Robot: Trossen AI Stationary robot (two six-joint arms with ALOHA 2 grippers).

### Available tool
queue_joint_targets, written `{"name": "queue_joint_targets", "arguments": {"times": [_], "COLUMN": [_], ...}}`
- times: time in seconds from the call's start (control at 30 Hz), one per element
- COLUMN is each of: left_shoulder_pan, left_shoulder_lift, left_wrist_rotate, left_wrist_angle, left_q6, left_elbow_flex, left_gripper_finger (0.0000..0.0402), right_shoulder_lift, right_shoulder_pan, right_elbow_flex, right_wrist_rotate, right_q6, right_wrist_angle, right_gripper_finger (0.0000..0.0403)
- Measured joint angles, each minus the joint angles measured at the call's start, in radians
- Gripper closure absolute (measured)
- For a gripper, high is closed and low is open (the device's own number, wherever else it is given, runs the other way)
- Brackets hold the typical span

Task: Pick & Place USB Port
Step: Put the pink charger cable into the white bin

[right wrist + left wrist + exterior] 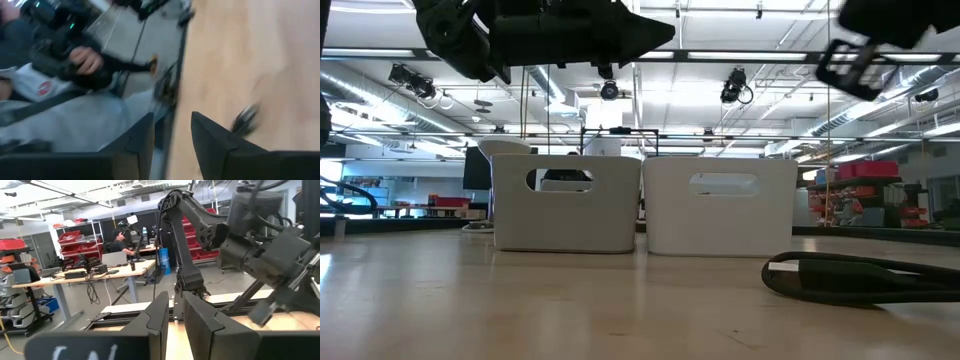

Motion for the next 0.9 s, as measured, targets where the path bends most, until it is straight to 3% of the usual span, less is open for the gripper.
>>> {"name": "queue_joint_targets", "arguments": {"times": [0.27,0.43,0.67,0.9], "left_shoulder_pan": [0.0,0.0,0.0,0.0], "left_shoulder_lift": [0.0,0.0,0.0,0.0], "left_wrist_rotate": [0.002,0.002,0.002,0.002], "left_wrist_angle": [0.0,0.001,0.001,-0.002], "left_q6": [0.0,0.0,-0.001,-0.002], "left_elbow_flex": [0.0,0.0,0.0,0.0], "left_gripper_finger": [0.0342,0.0342,0.0342,0.0342], "right_shoulder_lift": [0.0,0.001,0.001,0.059], "right_shoulder_pan": [0.166,0.263,0.345,0.377], "right_elbow_flex": [0.0,0.0,0.0,0.0], "right_wrist_rotate": [-0.03,0.021,0.118,0.139], "right_q6": [0.334,0.518,0.685,0.761], "right_wrist_angle": [-0.086,-0.17,-0.309,-0.401], "right_gripper_finger": [0.0275,0.0275,0.0276,0.0276]}}
